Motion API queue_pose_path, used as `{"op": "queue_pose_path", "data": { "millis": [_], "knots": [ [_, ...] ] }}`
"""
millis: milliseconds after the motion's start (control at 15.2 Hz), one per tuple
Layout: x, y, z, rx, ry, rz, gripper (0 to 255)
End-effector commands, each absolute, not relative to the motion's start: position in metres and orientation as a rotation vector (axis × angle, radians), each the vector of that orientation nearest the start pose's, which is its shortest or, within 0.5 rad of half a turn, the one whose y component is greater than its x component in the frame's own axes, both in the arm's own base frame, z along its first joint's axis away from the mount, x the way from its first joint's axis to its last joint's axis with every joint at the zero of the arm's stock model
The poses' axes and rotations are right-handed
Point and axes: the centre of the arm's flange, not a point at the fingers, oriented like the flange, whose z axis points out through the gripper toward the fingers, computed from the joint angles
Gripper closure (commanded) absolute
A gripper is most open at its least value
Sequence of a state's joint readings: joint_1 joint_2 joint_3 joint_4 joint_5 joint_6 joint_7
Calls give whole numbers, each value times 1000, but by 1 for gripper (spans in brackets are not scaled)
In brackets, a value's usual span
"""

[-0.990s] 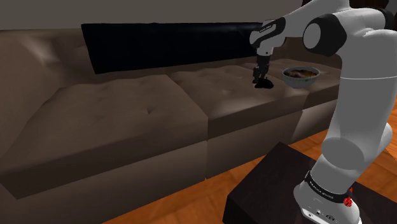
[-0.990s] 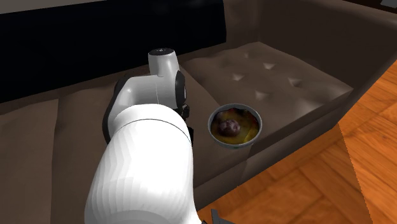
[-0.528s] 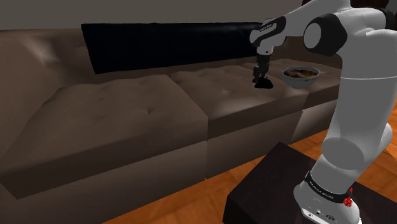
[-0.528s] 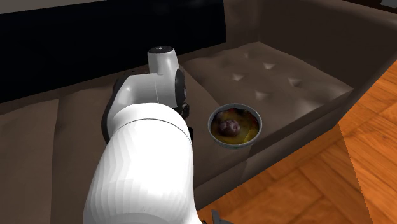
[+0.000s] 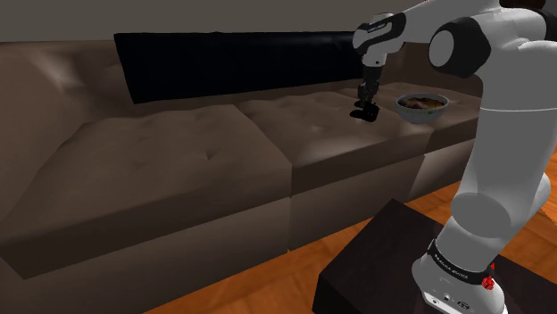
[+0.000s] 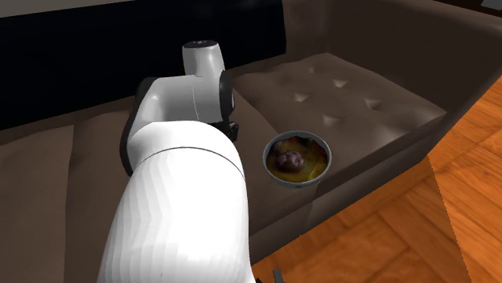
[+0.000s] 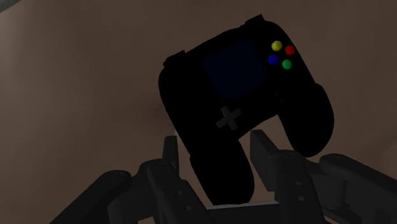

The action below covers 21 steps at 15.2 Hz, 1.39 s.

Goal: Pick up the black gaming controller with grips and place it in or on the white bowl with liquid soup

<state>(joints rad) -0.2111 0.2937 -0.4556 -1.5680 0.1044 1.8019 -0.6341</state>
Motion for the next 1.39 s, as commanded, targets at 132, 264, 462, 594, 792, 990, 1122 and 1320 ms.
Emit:
{"op": "queue_pose_path", "data": {
  "millis": [132, 264, 462, 594, 792, 990, 1122, 1320],
  "knots": [
    [526, -365, 508, -3144, 67, 62, 255],
    [526, -365, 518, -3144, 67, 62, 255],
    [526, -365, 534, -3144, 67, 62, 255],
    [526, -365, 544, -3144, 67, 62, 255],
    [526, -365, 560, -3144, 67, 62, 255],
    [526, -365, 576, -3144, 67, 62, 255],
    [526, -365, 587, -3144, 67, 62, 255],
    [526, -365, 603, -3144, 67, 62, 255]
  ]
}}
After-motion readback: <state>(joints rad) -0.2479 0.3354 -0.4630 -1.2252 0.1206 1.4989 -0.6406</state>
